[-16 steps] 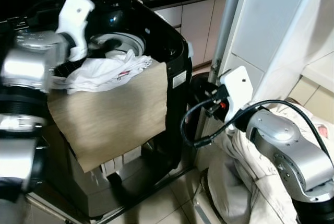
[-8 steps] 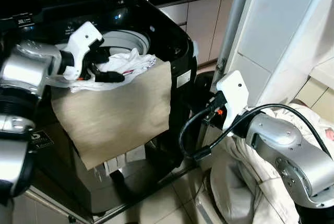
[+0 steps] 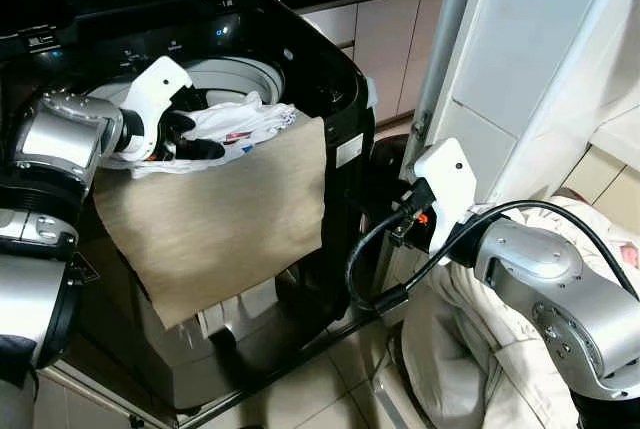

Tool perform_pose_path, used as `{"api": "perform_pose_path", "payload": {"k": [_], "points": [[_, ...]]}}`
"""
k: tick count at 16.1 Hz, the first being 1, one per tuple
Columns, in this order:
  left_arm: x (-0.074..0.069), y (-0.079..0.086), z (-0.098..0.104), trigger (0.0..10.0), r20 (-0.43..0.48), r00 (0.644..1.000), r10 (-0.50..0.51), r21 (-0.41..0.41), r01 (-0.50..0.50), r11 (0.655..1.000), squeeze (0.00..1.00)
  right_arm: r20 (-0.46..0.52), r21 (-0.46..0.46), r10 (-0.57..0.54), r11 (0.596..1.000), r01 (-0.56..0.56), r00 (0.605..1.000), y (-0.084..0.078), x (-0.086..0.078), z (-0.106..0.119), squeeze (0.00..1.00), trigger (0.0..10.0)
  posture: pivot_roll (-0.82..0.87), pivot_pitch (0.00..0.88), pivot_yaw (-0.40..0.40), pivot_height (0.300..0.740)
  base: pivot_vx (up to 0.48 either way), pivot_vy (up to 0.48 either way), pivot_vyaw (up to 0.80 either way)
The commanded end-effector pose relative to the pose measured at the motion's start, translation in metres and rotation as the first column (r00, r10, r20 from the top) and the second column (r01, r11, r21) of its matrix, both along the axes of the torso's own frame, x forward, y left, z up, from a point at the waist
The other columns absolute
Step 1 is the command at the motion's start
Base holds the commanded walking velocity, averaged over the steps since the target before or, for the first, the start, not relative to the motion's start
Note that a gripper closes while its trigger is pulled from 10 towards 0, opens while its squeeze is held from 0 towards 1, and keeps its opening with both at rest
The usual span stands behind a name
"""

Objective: Clothes washing

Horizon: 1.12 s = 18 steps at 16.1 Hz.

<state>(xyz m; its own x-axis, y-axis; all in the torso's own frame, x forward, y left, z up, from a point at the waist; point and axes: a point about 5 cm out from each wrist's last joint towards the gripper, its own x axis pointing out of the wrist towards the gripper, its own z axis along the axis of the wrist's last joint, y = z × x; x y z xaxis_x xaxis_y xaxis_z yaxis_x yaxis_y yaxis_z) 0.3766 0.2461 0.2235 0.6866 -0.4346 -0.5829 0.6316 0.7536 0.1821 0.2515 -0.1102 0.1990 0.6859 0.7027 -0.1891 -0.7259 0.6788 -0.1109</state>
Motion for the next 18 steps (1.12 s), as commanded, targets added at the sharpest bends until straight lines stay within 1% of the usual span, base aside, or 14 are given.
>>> {"api": "perform_pose_path", "payload": {"k": [1, 6, 8, 9, 14, 15, 16, 17, 18], "points": [[0.002, 0.000, 0.006, 0.0, 0.015, 1.000, 0.001, -0.006, -0.001, 1.000, 0.00, 0.009, -0.003, 0.029, 1.000, -0.029, 1.000, 0.002, -0.003, 0.004, 0.00, 10.0, -0.08, 0.000, 0.046, 0.740, 0.000, 0.000, 0.00], [0.002, -0.002, 0.004, 0.0, 0.021, 1.000, 0.005, -0.040, -0.004, 0.999, 0.00, 0.017, -0.005, 0.041, 0.999, -0.041, 0.999, 0.003, -0.004, 0.004, 0.00, 10.0, -0.08, 0.000, 0.046, 0.740, 0.000, 0.000, 0.00], [0.002, -0.002, 0.005, 0.0, 0.042, 0.999, 0.028, -0.065, -0.025, 0.998, 0.00, 0.023, -0.003, 0.045, 0.999, -0.045, 0.999, 0.003, -0.004, 0.005, 0.00, 10.0, -0.08, 0.000, 0.048, 0.740, 0.000, 0.000, 0.00], [0.003, -0.001, 0.008, 0.0, 0.072, 0.995, 0.067, -0.088, -0.060, 0.994, 0.00, 0.027, 0.000, 0.044, 0.999, -0.044, 0.999, 0.003, -0.003, 0.005, 0.00, 10.0, -0.08, 0.000, 0.048, 0.740, 0.000, 0.000, 0.00], [0.002, 0.002, 0.009, 0.0, 0.087, 0.991, 0.104, -0.119, -0.093, 0.988, 0.00, 0.028, 0.003, 0.054, 0.999, -0.054, 0.998, 0.005, 0.000, 0.004, 0.00, 10.0, -0.06, 0.000, 0.035, 0.740, 0.000, 0.000, 0.00], [0.003, 0.002, 0.012, 0.0, 0.117, 0.985, 0.128, -0.136, -0.112, 0.984, 0.00, 0.031, 0.003, 0.055, 0.998, -0.055, 0.998, 0.005, 0.001, 0.004, 0.00, 10.0, -0.05, 0.000, 0.032, 0.740, 0.000, 0.000, 0.00], [0.009, -0.001, 0.027, 0.0, 0.227, 0.961, 0.159, -0.168, -0.123, 0.978, 0.00, 0.035, 0.003, 0.050, 0.999, -0.050, 0.998, 0.005, 0.003, 0.005, 0.00, 10.0, -0.05, 0.000, 0.028, 0.740, 0.000, 0.000, 0.00], [0.017, -0.005, 0.054, 0.0, 0.382, 0.900, 0.209, -0.221, -0.130, 0.967, 0.00, 0.044, 0.006, 0.040, 0.999, -0.040, 0.998, 0.005, 0.006, 0.007, 0.00, 10.0, -0.04, 0.000, 0.023, 0.740, 0.000, 0.000, 0.00], [0.021, -0.006, 0.082, 0.0, 0.517, 0.813, 0.266, -0.251, -0.153, 0.956, 0.00, 0.052, 0.011, 0.024, 1.000, -0.025, 0.998, 0.005, 0.009, 0.008, 0.00, 10.0, -0.04, 0.000, 0.019, 0.740, 0.000, 0.000, 0.00]]}}
